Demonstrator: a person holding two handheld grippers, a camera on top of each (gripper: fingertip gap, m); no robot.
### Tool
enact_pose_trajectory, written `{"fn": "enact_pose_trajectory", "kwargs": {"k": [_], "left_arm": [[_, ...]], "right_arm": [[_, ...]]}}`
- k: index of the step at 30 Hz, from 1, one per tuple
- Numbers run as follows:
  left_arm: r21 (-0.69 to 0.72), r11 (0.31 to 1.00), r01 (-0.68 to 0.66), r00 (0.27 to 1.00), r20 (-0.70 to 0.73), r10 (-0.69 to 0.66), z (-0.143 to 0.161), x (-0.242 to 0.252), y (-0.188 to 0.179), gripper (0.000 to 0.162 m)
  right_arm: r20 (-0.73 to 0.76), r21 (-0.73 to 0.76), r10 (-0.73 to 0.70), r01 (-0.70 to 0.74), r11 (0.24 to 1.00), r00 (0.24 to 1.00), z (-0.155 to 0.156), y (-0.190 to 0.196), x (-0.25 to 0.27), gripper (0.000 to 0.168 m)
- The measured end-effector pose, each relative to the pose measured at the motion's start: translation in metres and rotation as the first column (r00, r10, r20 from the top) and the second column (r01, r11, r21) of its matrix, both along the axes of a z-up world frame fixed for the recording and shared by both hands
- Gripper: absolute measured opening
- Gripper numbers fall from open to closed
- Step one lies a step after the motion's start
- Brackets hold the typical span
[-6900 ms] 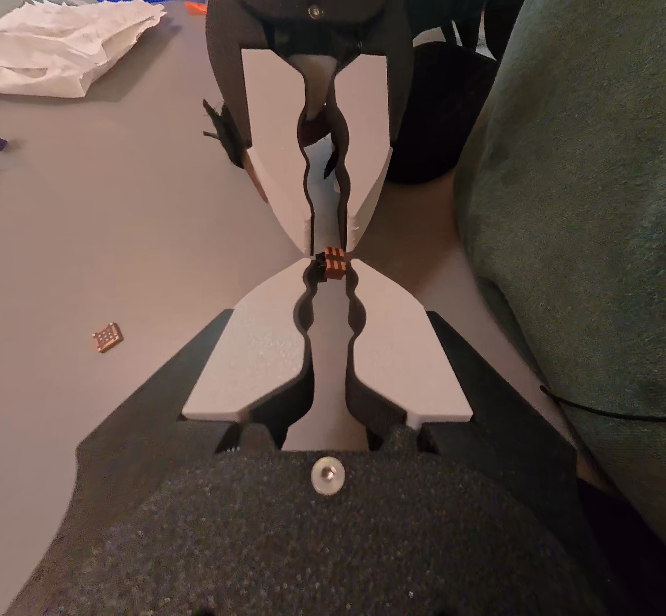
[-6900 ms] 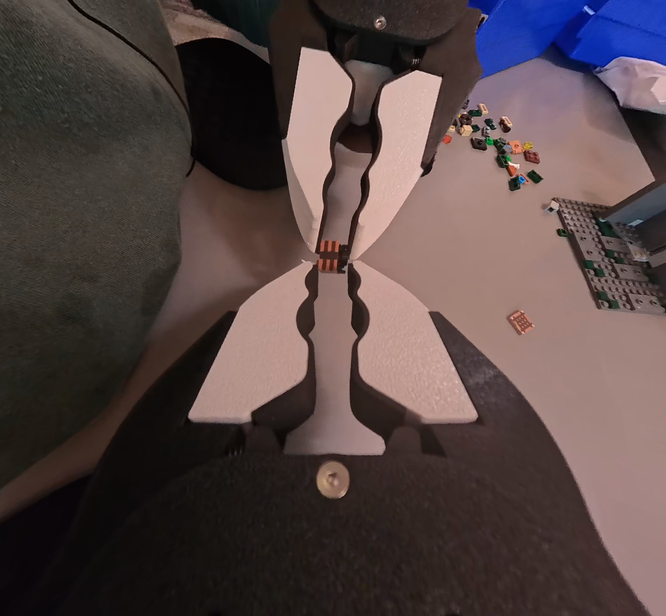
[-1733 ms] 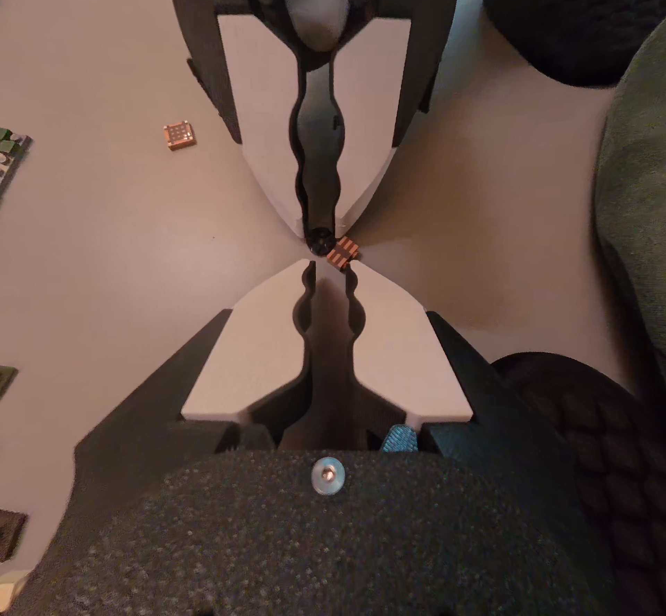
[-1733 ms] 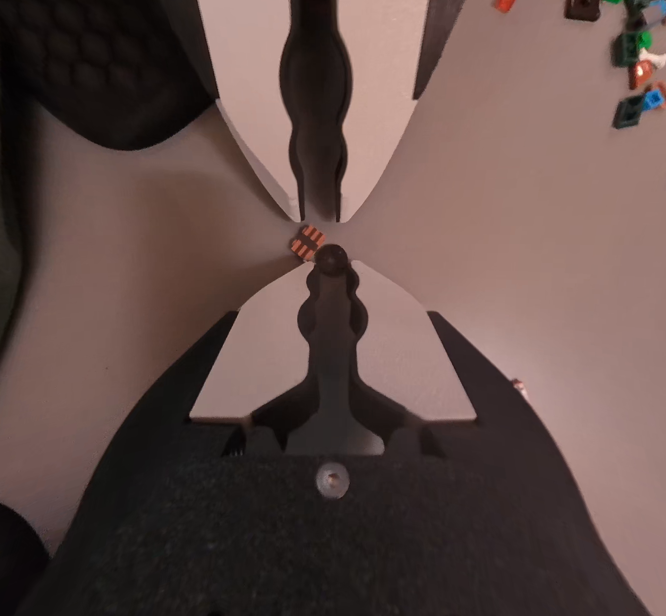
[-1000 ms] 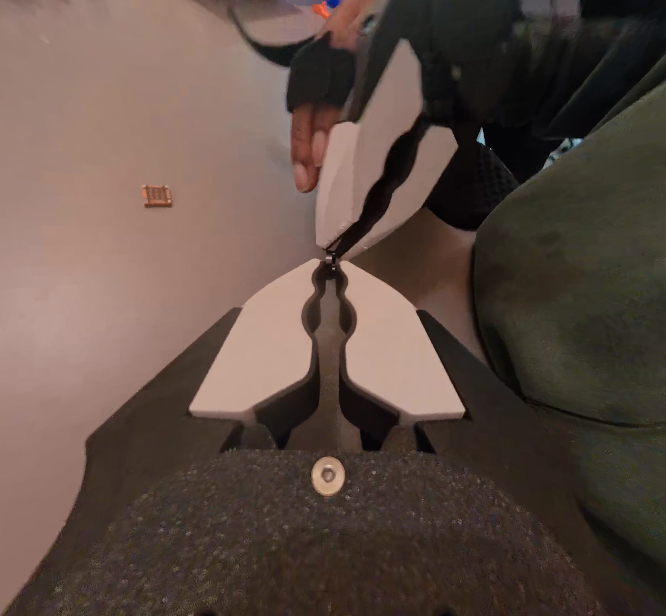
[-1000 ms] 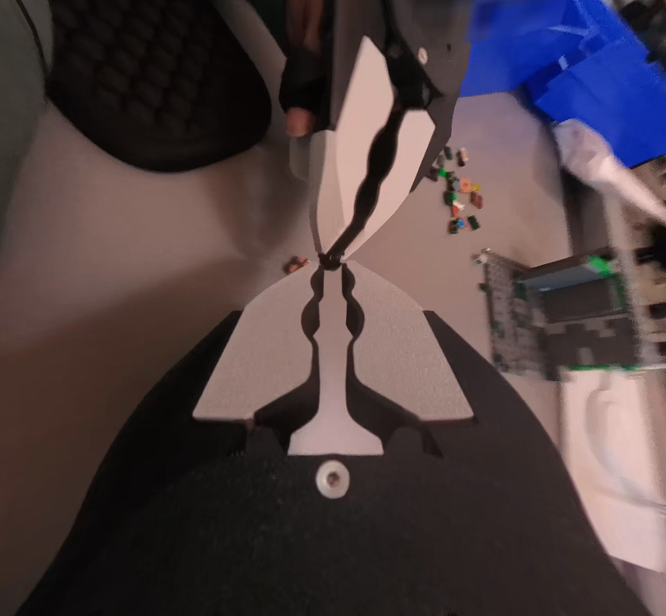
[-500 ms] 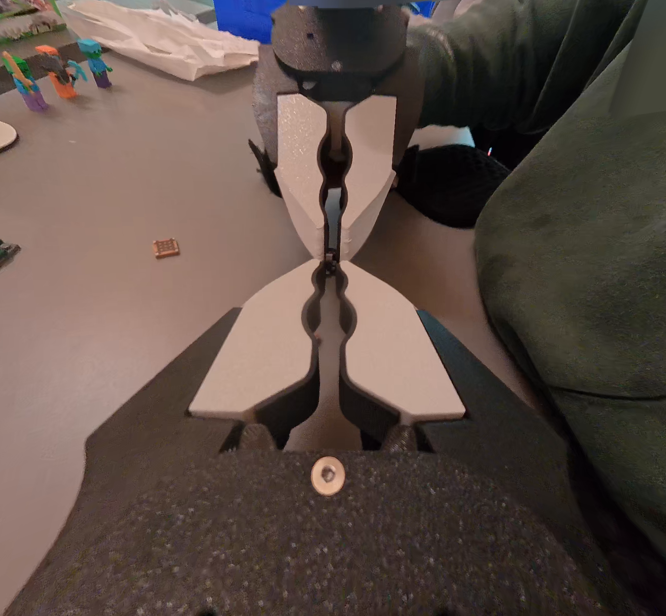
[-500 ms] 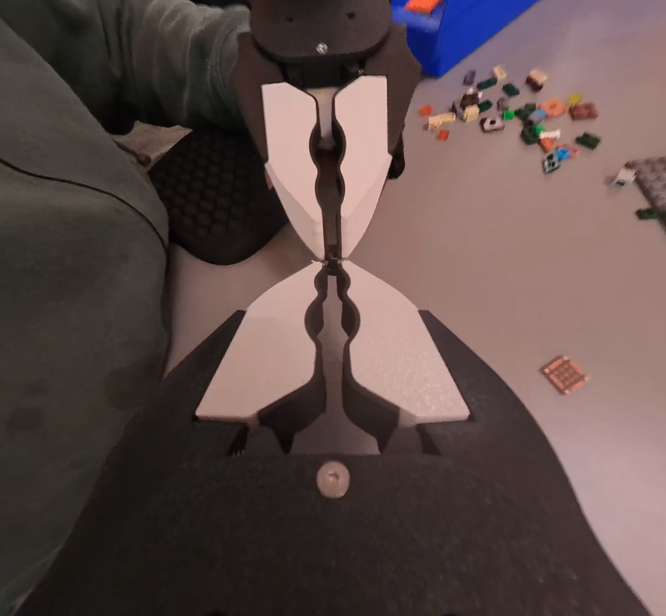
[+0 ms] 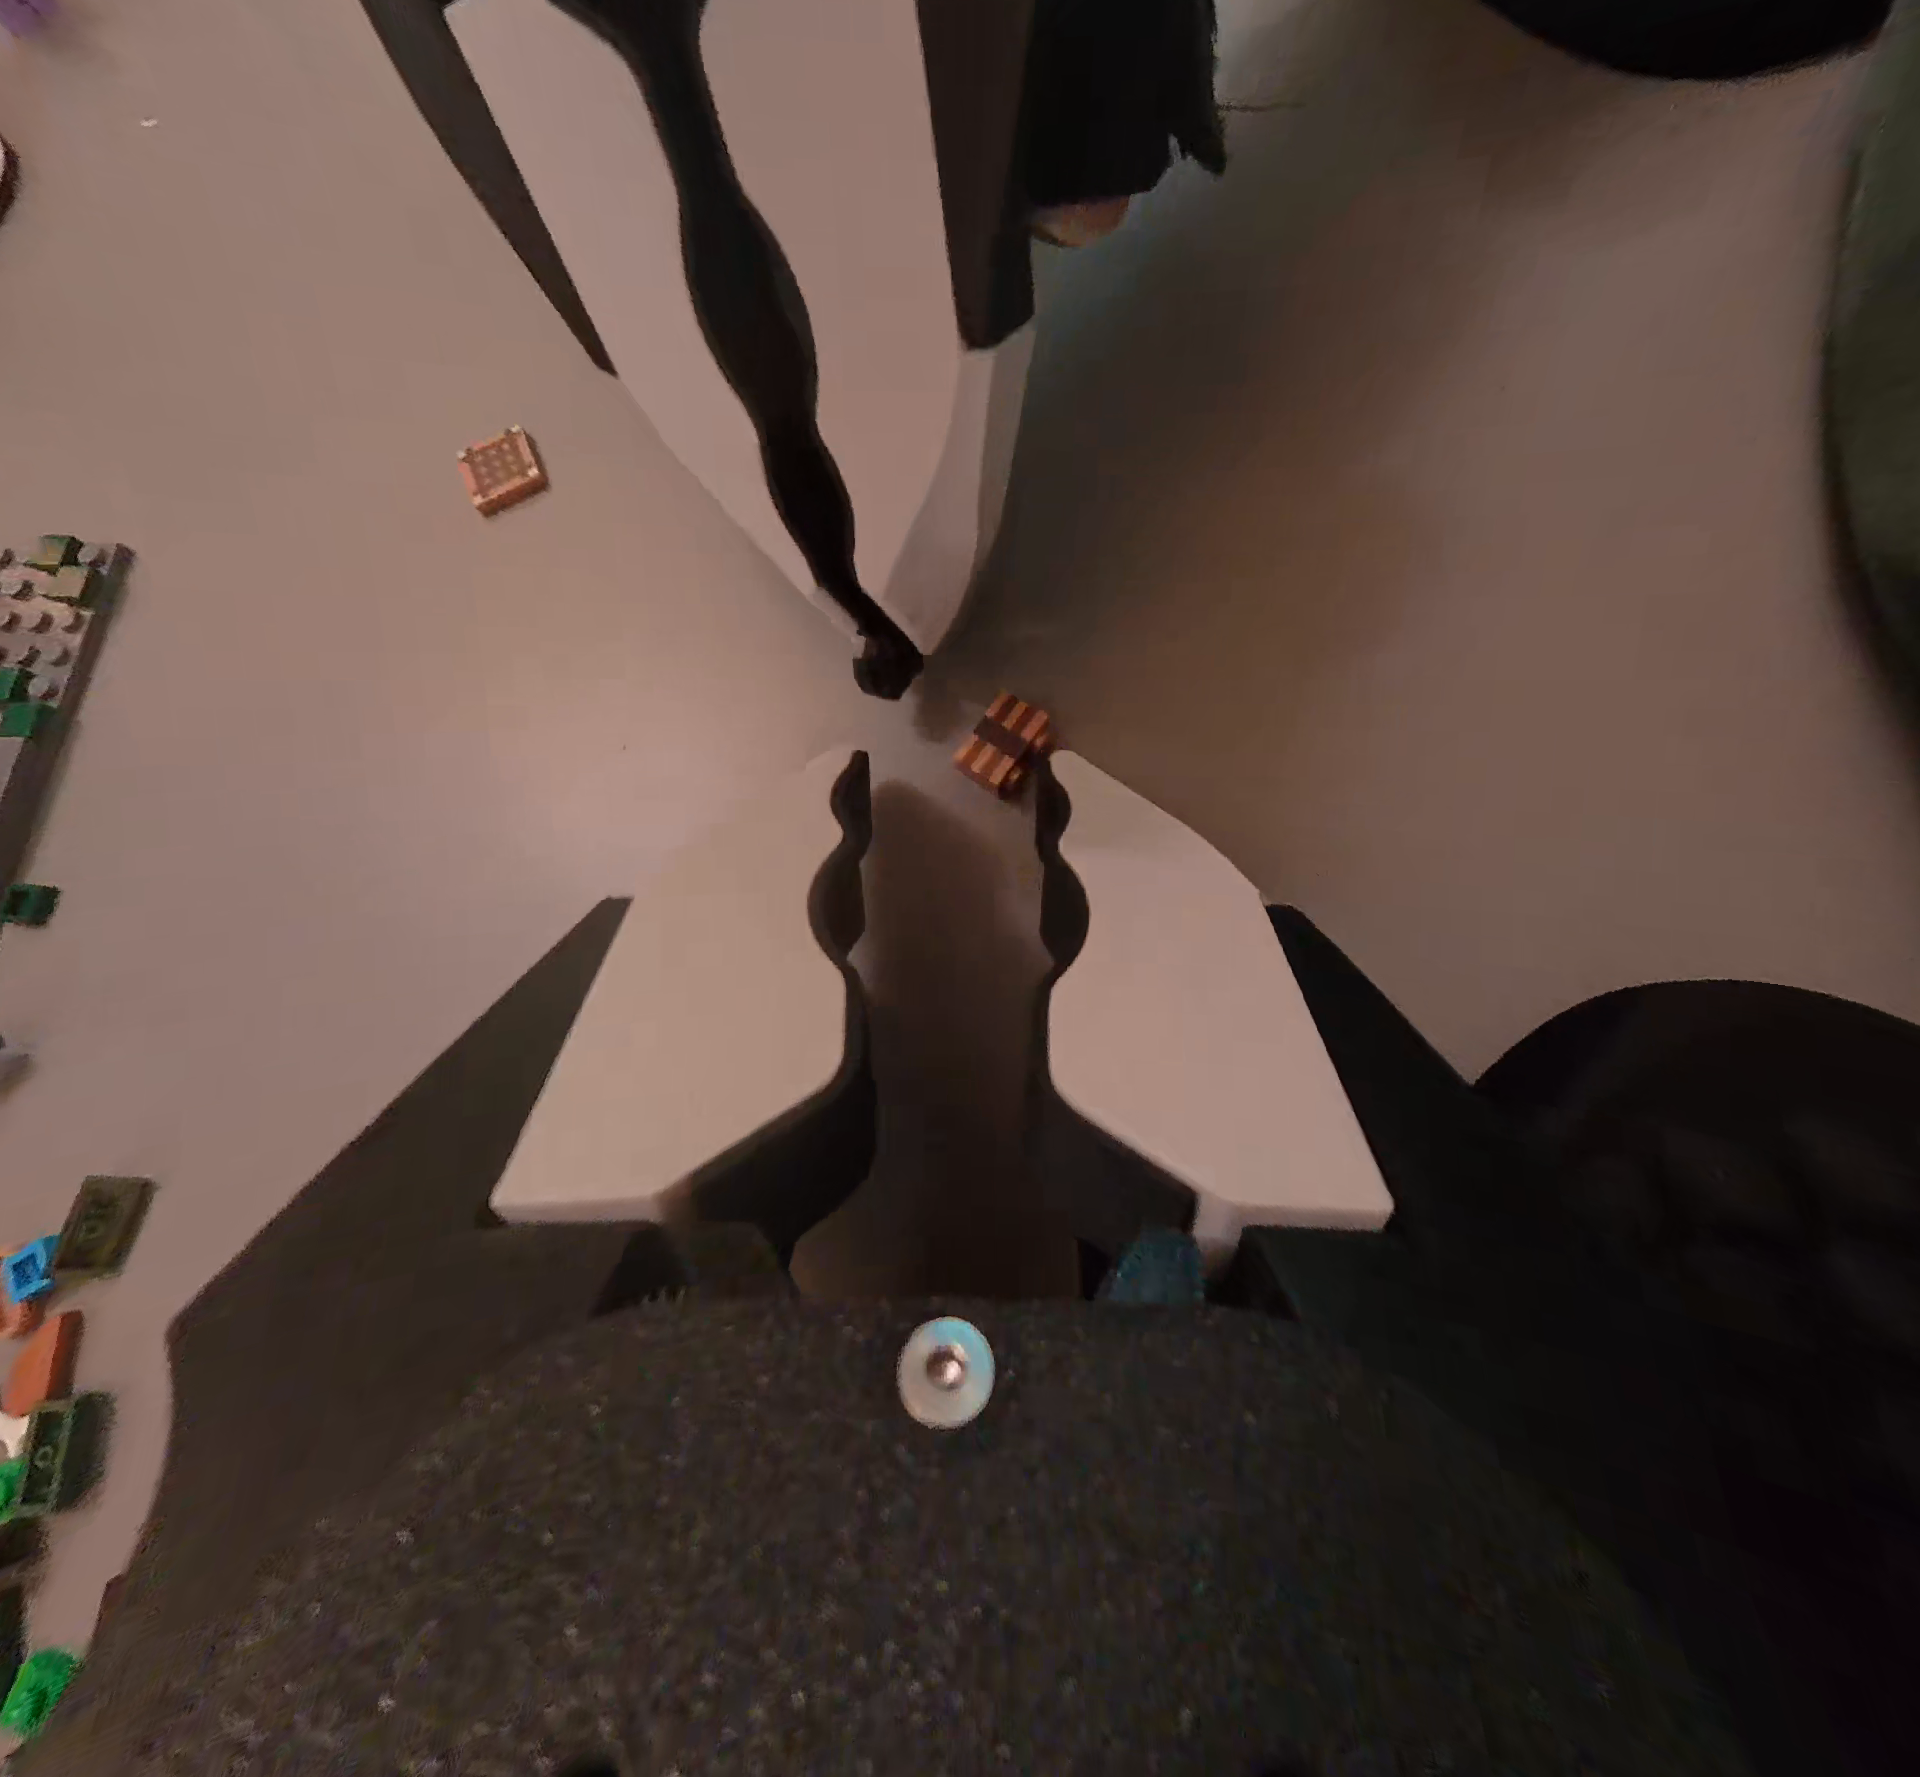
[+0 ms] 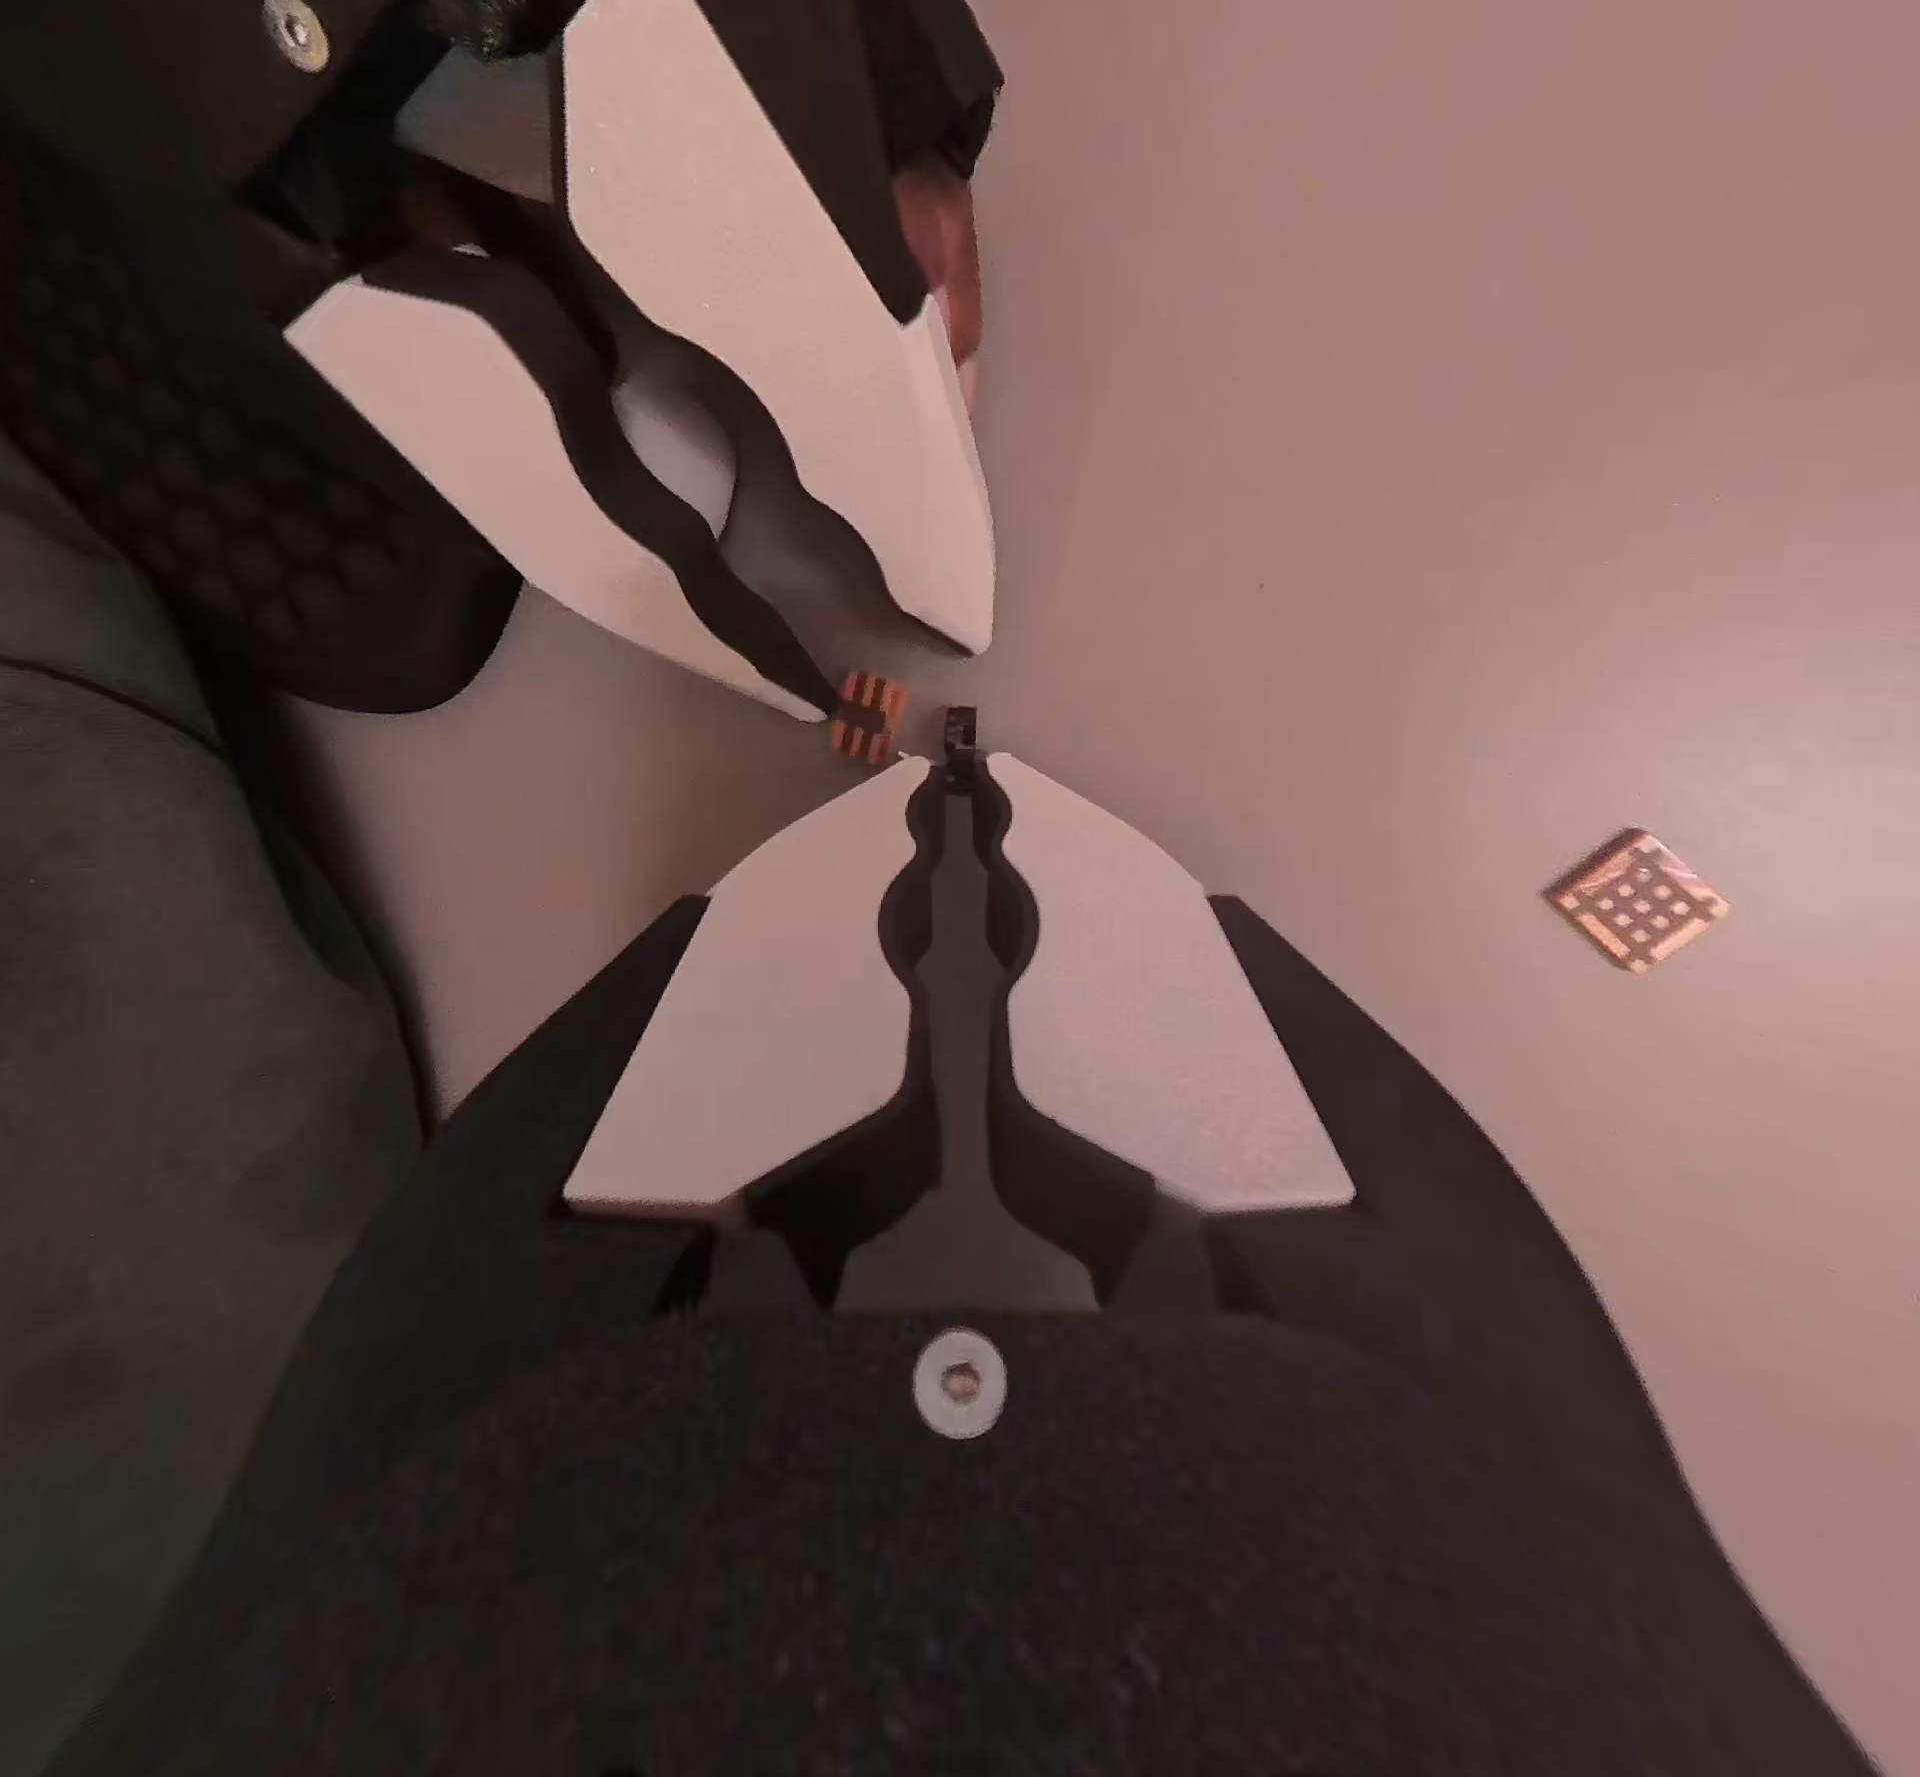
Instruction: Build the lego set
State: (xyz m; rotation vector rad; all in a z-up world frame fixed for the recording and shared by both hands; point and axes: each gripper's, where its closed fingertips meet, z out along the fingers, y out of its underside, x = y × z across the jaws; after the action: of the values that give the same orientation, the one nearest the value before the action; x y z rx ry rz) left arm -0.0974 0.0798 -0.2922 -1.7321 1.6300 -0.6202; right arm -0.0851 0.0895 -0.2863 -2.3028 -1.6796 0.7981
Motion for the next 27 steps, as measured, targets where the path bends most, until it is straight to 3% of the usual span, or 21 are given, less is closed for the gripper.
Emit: {"fn": "enact_pose_trajectory", "kwargs": {"k": [27], "left_arm": [[0.014, 1.000, -0.025, 1.000, 0.014, 0.025, 0.0009, 0.0053, 0.0031, 0.028]], "right_arm": [[0.145, -0.015, 0.036, -0.034, 0.999, 0.989, -0.0053, -0.0058, -0.0023, 0.004]]}}
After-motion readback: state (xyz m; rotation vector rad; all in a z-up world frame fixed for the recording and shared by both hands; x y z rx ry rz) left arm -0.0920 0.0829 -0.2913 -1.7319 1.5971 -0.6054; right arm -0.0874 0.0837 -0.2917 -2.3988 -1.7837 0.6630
